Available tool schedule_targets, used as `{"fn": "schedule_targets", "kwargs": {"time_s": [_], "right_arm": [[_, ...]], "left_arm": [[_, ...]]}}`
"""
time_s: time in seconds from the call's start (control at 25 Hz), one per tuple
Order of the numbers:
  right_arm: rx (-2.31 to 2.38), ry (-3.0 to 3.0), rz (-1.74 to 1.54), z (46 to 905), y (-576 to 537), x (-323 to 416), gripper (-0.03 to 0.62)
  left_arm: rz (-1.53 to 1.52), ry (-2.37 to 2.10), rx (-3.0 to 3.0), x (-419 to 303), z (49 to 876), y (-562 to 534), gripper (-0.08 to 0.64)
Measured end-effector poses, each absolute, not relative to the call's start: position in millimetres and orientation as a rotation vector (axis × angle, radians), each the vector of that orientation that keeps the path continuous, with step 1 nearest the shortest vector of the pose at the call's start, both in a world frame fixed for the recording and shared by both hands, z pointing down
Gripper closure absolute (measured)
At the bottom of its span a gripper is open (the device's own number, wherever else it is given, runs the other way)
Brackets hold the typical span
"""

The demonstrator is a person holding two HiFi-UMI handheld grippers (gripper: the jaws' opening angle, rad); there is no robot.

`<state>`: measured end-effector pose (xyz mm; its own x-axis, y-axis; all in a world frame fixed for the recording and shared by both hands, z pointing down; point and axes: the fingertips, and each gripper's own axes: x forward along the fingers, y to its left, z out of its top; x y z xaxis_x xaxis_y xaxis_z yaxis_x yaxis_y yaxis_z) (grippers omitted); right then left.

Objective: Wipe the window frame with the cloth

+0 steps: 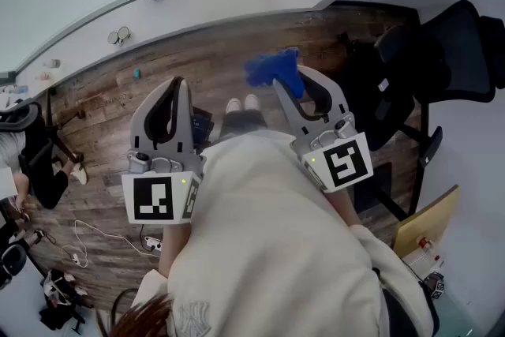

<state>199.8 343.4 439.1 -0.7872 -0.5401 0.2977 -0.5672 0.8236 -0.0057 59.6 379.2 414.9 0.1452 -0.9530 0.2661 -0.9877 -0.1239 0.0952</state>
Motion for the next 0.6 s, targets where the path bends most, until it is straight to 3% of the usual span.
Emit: {"fn": "schedule_targets", "kwargs": {"time_s": [0.6], "right_arm": [[0.839, -2.756, 0.179, 441, 339, 225, 0.489]], "left_arm": [[0.162, -1.872, 2.203, 100, 407, 371, 0.551]]}}
